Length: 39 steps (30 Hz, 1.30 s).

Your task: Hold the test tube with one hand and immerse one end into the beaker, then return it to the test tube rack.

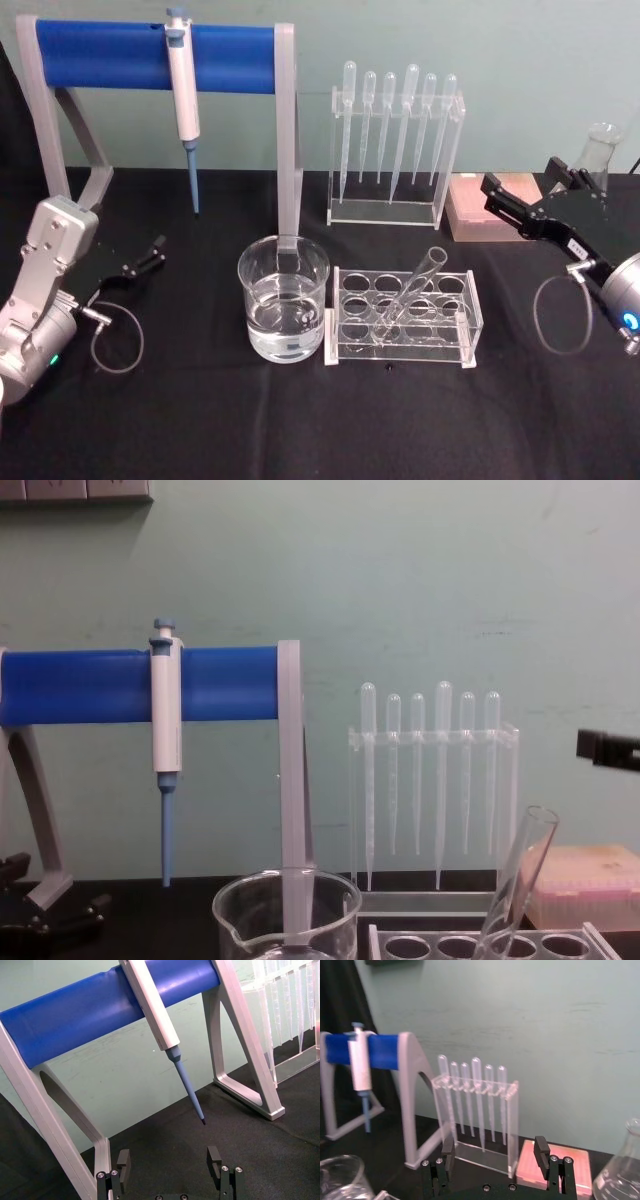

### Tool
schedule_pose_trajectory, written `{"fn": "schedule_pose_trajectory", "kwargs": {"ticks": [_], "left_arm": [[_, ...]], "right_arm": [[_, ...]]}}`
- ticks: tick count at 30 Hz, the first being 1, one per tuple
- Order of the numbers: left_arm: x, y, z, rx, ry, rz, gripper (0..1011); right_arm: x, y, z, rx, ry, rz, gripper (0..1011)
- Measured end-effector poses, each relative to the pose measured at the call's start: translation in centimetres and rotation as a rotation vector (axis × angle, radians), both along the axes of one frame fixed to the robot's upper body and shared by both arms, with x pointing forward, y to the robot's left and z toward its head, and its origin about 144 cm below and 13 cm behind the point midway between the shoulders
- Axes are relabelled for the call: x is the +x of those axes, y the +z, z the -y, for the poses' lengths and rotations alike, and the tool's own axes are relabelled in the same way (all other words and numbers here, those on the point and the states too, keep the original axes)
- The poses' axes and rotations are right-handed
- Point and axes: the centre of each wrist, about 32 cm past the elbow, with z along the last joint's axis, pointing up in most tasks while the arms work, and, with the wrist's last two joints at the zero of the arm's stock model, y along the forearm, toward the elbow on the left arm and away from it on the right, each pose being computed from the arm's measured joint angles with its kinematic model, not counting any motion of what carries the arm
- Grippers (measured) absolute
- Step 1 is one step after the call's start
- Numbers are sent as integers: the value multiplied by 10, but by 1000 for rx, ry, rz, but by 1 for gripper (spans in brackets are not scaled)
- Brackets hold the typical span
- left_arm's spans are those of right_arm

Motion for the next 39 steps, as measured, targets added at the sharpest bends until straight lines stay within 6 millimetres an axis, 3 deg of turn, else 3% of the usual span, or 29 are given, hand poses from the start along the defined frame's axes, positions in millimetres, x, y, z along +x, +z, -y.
{"fn": "schedule_pose_trajectory", "kwargs": {"ticks": [11, 16, 39], "left_arm": [[0, 0, 0, 0, 0, 0, 1000], [0, 0, 0, 0, 0, 0, 1000], [0, 0, 0, 0, 0, 0, 1000]], "right_arm": [[8, -39, -6, -14, -61, -31, 1003], [10, -45, -8, -20, -65, -43, 1002], [10, -48, -8, -25, -39, -57, 1003]]}}
